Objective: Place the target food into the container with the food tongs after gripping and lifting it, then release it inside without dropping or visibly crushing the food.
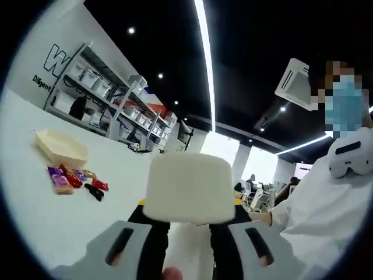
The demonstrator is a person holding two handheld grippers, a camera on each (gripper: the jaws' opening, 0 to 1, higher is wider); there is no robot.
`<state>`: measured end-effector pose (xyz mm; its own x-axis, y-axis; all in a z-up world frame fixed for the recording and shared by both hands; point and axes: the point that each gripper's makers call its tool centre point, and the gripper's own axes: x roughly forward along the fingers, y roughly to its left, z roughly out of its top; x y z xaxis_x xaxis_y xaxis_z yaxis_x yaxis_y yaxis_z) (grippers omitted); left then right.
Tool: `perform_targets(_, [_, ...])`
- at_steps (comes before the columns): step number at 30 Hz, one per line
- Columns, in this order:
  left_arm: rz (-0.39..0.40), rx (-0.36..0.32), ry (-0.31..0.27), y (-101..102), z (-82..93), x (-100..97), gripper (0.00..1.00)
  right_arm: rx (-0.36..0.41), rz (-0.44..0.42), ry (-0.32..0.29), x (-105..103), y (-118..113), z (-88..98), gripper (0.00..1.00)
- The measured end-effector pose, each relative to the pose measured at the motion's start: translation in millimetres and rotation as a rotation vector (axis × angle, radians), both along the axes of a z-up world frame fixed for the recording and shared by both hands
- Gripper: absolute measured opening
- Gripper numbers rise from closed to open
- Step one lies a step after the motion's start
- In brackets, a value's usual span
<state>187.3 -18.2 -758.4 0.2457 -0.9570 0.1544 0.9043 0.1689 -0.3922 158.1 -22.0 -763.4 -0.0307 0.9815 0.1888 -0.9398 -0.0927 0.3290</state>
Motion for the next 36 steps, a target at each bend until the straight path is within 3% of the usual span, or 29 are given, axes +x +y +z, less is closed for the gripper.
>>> perform_targets(3, [0.012,0.003,-0.002,1,-0.1,2.9,0.24,-0.005,-0.017,0.001,3,0,-0.4,0.0])
perform_targets(4, [0.006,0.006,0.0,1,-0.1,3.0,0.24,-0.009,-0.026,-0.039,3,0,-0.8,0.0])
perform_targets(7, [0.004,0.005,-0.011,2,2.4,2.5,0.24,-0.03,-0.032,-0.069,1,-1,-3.0,0.0])
perform_targets(10, [0.014,0.0,-0.018,7,5.8,5.5,0.24,-0.04,-0.059,-0.072,5,-6,-4.1,0.04])
perform_targets(16, [0.032,0.018,-0.034,11,7.0,12.2,0.23,-0.054,-0.114,-0.083,14,-15,-4.0,0.04])
perform_targets(22, [0.041,0.054,-0.051,12,4.5,16.7,0.24,-0.124,-0.197,-0.125,27,-21,-9.4,0.09])
perform_targets(27, [0.059,0.08,-0.056,13,2.1,22.7,0.24,-0.245,-0.275,-0.186,36,-22,-20.5,0.17])
perform_targets(33, [0.082,0.119,-0.066,14,-3.4,29.7,0.24,-0.42,-0.349,-0.215,45,-21,-40.7,0.23])
perform_targets(36, [0.096,0.141,-0.076,15,-5.4,32.9,0.24,-0.448,-0.355,-0.239,44,-18,-41.7,0.25])
